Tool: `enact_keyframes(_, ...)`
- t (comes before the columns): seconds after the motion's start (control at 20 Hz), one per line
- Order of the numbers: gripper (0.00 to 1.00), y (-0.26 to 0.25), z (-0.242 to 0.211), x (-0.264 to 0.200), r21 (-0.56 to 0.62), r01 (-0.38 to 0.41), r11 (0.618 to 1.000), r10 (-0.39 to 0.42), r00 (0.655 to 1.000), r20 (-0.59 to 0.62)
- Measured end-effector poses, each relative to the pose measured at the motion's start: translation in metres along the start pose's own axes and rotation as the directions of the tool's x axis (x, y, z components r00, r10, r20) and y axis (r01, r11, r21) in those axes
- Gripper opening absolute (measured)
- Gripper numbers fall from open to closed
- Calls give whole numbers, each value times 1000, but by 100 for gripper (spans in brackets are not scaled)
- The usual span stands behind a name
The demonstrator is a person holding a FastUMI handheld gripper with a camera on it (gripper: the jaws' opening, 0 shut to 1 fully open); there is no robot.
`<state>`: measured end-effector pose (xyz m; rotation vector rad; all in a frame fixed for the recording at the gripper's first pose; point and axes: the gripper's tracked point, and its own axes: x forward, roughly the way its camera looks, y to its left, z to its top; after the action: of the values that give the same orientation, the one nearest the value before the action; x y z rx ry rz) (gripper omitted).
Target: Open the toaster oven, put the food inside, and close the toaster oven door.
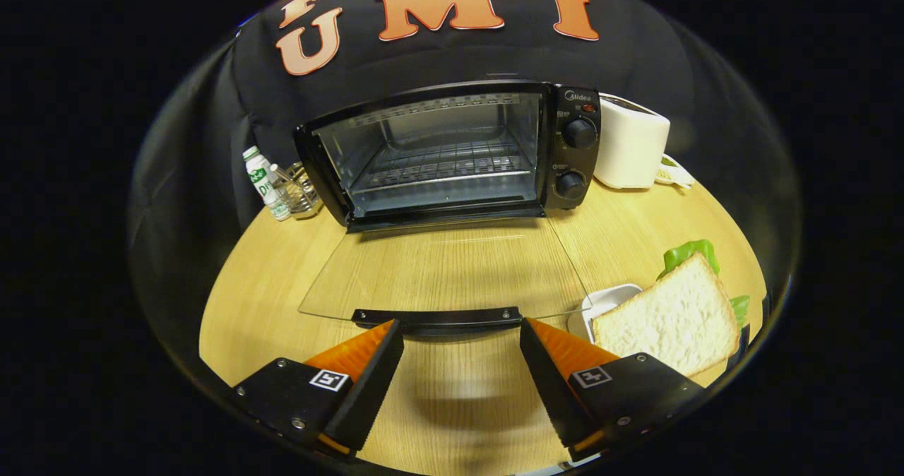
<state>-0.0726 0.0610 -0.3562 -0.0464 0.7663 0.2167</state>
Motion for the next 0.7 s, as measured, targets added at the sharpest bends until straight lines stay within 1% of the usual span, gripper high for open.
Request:
enact_keyframes(0.15,99,-5,15,-23,14,-121,993,122,992,-41)
enact_keyframes(0.2,99,-12,24,-30,21,-141,990,142,989,-48)
enact_keyframes(0.4,99,-55,50,-57,32,-156,987,159,983,-90)
enact_keyframes(0.6,99,-93,53,-72,36,-150,988,154,972,-180)
enact_keyframes(0.7,99,-109,44,-76,40,-154,987,160,955,-251)
